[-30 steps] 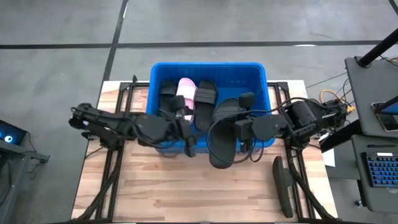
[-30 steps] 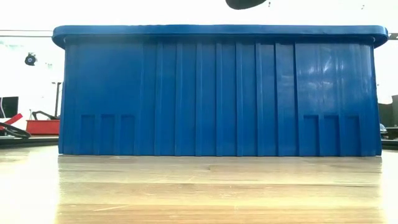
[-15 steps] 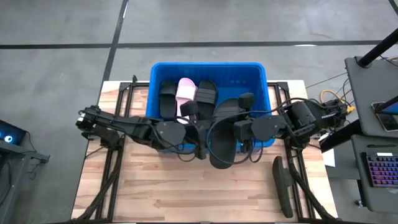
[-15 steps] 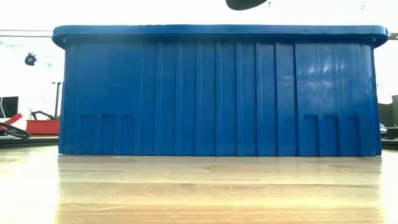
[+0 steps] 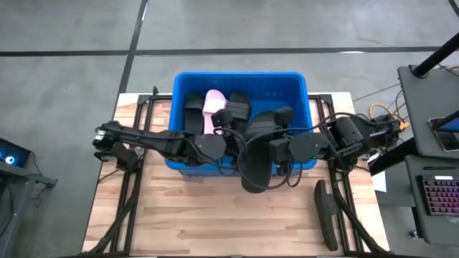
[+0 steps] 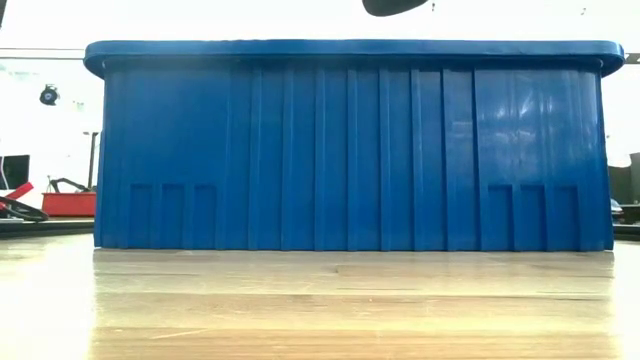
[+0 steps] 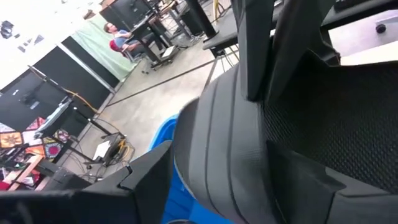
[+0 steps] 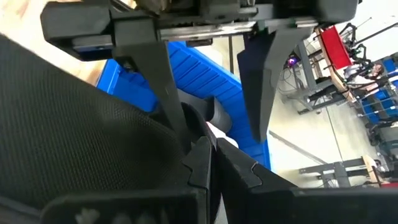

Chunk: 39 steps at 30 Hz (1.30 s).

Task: Pick and place slides into bin
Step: Put the black slipper into the blue container

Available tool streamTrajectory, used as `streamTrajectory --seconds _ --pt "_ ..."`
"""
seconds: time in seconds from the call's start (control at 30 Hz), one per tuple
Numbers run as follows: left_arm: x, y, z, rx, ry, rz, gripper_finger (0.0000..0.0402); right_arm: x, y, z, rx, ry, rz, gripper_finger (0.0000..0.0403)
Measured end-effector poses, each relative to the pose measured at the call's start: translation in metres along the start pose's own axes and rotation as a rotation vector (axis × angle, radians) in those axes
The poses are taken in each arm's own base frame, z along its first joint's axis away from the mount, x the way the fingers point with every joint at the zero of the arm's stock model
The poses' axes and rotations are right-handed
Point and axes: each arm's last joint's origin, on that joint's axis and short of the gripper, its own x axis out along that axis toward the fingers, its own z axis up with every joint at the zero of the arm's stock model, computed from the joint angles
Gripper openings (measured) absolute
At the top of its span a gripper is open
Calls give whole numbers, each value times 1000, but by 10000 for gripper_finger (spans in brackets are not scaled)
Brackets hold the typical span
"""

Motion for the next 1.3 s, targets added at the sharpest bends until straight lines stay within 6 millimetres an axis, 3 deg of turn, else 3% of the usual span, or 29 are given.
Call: streamTrajectory --seconds 0.17,0.5,0.9,1.1,1.3 --pt "11 -5 -5 15 20 -9 196 0 0 0 -13 1 -1 11" --pt "16 -8 -5 7 18 4 13 1 0 -1 -14 12 -1 11" --pt "26 4 -12 24 70 73 3 3 -11 -16 158 123 -71 38" --pt "33 9 -19 38 120 127 2 -1 -13 -19 151 136 -89 88" --pt "34 7 -18 36 114 125 2 3 -12 -21 138 168 -99 163"
